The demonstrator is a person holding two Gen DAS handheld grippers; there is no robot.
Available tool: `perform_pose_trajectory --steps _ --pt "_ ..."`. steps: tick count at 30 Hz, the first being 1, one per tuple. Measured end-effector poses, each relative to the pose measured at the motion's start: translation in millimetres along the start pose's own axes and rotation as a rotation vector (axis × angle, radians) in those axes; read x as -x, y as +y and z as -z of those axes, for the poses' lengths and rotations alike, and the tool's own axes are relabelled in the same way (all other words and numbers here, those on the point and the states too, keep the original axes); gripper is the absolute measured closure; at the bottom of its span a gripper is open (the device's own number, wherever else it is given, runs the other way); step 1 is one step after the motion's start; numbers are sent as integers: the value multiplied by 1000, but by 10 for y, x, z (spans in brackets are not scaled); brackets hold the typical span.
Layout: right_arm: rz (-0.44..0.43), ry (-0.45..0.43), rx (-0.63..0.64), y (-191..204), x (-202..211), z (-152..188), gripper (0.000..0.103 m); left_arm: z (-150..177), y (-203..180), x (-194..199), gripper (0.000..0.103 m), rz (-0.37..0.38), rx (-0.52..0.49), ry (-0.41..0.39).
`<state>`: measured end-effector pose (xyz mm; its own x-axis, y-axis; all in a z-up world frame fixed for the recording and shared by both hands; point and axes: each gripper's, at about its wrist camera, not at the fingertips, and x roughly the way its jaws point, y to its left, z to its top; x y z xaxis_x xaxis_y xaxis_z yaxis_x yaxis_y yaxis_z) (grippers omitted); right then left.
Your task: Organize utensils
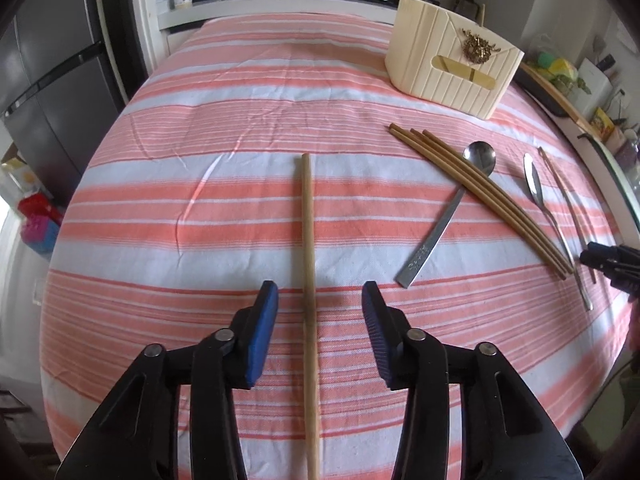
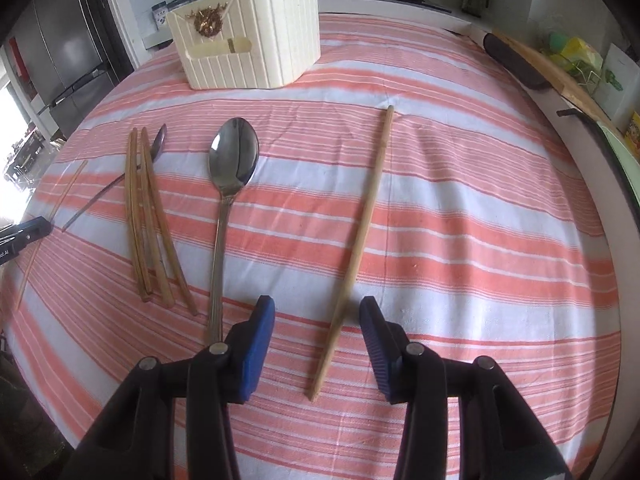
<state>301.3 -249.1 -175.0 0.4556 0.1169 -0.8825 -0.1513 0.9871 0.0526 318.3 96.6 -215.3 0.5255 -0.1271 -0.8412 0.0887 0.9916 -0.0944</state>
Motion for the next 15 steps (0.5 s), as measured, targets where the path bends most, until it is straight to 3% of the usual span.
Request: perform_pose_trajectory --steps 3,5,11,15 --pt "-15 25 -10 -43 9 -3 58 -14 15 -3 45 11 -25 21" --pt "-42 42 -33 -140 28 -16 58 -35 -9 -35 43 -20 -63 36" --pt "-105 99 -123 -363 44 -105 58 -64 -73 -153 39 -71 -152 75" --pt "-105 135 -115 -388 -2 -167 58 -125 -78 -183 36 -89 -177 78"
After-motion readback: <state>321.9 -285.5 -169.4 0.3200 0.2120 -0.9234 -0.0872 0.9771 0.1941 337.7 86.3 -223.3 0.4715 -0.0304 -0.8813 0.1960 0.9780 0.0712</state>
